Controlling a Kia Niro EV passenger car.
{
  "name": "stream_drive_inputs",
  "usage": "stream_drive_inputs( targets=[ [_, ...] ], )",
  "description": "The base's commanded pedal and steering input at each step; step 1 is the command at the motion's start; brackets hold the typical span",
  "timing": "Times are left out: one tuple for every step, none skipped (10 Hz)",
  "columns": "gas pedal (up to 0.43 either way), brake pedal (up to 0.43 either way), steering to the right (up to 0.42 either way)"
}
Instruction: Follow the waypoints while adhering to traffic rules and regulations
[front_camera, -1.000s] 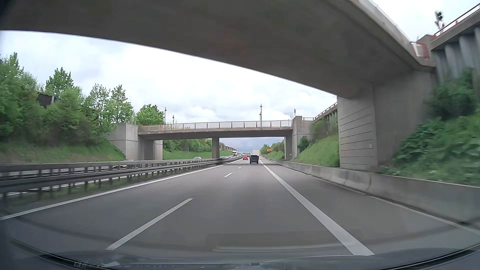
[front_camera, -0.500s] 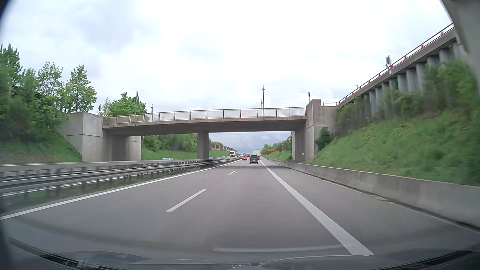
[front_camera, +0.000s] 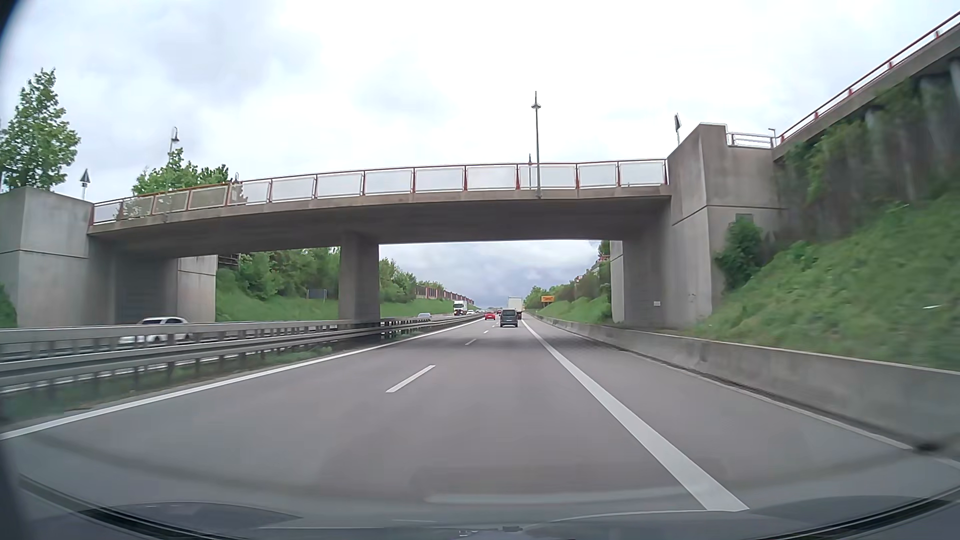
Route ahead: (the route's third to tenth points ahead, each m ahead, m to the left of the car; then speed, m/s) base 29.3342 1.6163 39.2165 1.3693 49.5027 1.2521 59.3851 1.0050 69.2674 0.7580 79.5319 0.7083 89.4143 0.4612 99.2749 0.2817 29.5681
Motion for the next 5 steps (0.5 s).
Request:
stream_drive_inputs(
  targets=[
    [0.22,0.012,-0.002],
    [0.22,0.012,-0.001],
    [0.22,0.012,-0.002],
    [0.22,0.012,-0.002],
    [0.22,0.012,-0.001]
  ],
)
